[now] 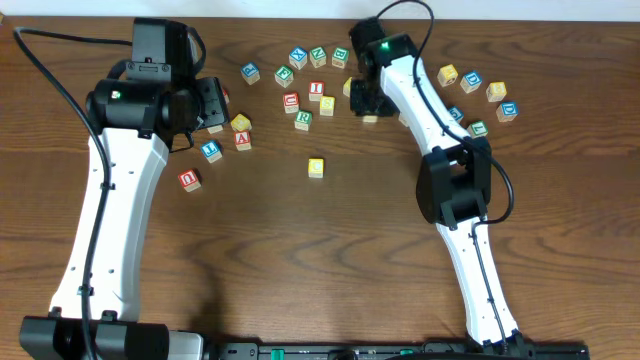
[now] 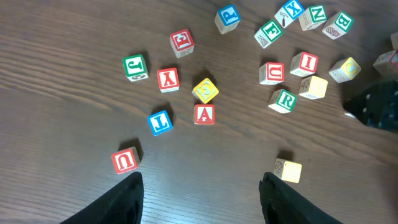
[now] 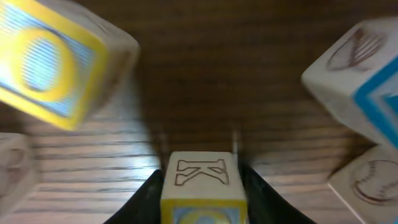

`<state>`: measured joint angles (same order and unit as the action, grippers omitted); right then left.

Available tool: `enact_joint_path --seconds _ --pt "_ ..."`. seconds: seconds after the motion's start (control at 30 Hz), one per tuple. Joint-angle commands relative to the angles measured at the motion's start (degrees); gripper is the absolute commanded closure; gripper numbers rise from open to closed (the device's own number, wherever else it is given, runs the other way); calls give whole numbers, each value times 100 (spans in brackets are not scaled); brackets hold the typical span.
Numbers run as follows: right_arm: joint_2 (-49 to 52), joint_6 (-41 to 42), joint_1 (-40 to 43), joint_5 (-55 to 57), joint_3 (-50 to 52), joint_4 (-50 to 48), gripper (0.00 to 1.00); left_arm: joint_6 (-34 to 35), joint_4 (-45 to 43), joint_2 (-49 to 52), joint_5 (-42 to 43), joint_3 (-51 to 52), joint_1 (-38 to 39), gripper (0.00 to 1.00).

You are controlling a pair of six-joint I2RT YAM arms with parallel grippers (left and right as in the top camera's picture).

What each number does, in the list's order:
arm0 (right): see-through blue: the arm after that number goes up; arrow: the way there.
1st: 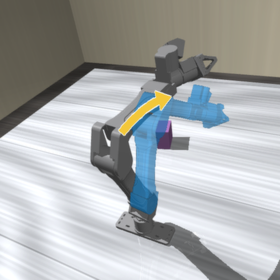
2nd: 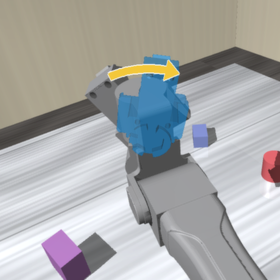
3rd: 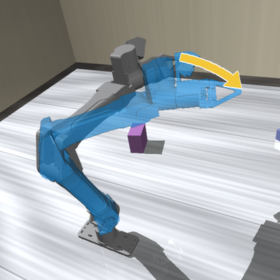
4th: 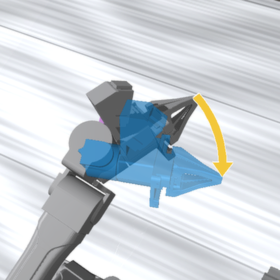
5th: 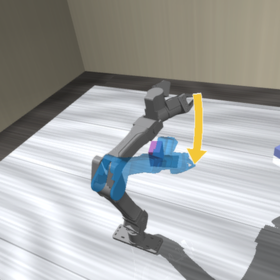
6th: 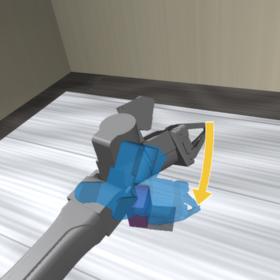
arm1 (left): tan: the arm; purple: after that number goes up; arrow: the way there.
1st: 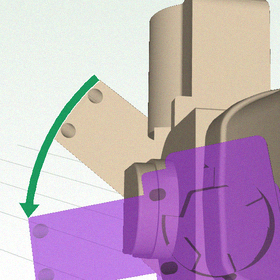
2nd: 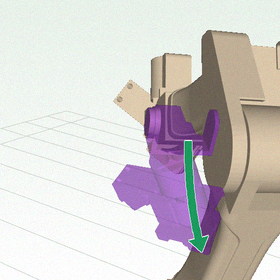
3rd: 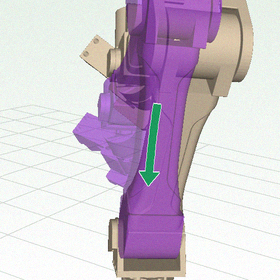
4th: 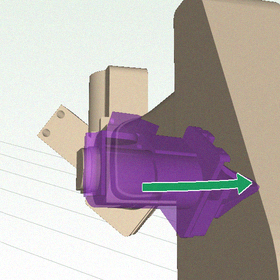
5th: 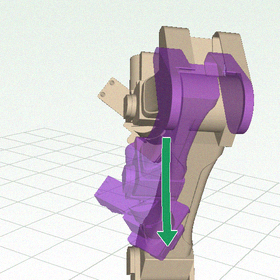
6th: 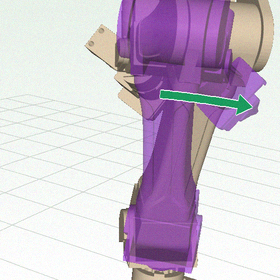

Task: Spell out CORL
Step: 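Carry the O block with the right gripper beside the C block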

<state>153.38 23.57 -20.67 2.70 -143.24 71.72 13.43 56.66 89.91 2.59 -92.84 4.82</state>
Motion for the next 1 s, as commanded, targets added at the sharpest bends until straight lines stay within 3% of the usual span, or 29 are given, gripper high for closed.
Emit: enact_joint_path --seconds 0.0,0.47,0.97 --pt "146 59 -42 83 98 -22 68 -70 31 70 -70 4 -9 41" --pt "-146 -9 -33 81 70 170 75 -72 31 70 -70 4 -9 41" --pt "-807 -155 -439 -372 238 1366 75 -72 28 70 -72 4 -9 41"
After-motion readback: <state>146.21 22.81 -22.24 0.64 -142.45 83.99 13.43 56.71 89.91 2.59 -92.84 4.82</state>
